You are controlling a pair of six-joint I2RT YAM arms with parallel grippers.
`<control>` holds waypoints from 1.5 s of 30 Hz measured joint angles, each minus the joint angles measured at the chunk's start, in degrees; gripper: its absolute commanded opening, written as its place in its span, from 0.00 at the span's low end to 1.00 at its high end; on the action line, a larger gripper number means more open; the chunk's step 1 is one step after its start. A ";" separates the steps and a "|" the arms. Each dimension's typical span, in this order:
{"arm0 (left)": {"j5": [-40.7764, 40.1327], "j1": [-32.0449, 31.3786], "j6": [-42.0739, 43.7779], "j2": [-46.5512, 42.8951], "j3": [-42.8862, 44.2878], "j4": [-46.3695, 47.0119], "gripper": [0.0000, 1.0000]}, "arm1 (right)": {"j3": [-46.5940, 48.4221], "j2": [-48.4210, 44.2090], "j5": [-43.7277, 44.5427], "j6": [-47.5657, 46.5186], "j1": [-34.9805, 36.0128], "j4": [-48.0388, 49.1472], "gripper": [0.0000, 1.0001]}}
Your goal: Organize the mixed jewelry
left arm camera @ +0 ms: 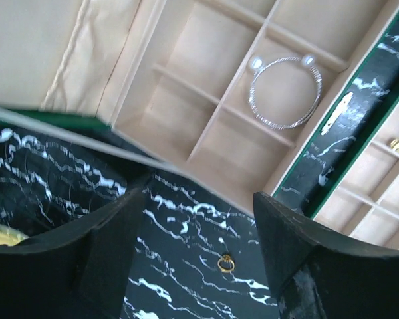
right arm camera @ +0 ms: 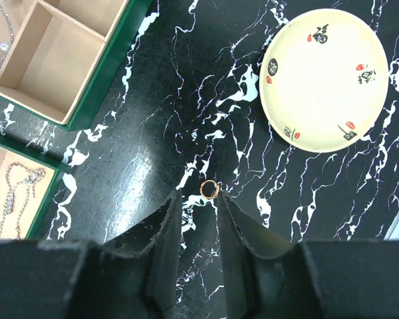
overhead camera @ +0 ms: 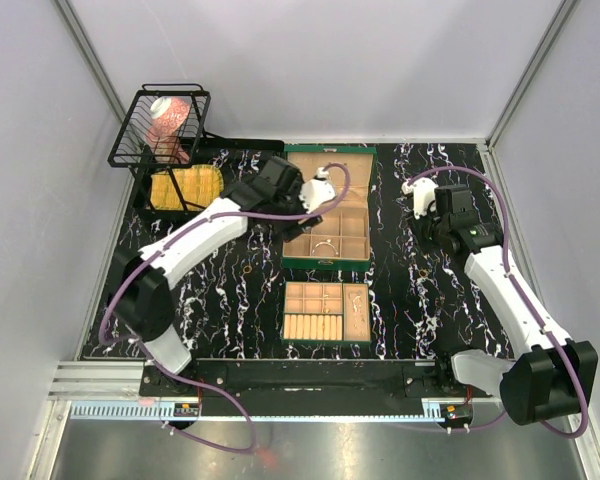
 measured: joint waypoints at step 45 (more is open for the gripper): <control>1.81 17.09 -26.82 0.31 -25.59 6.14 0.56 | -1.73 0.33 -3.76 0.44 -0.04 -0.07 0.35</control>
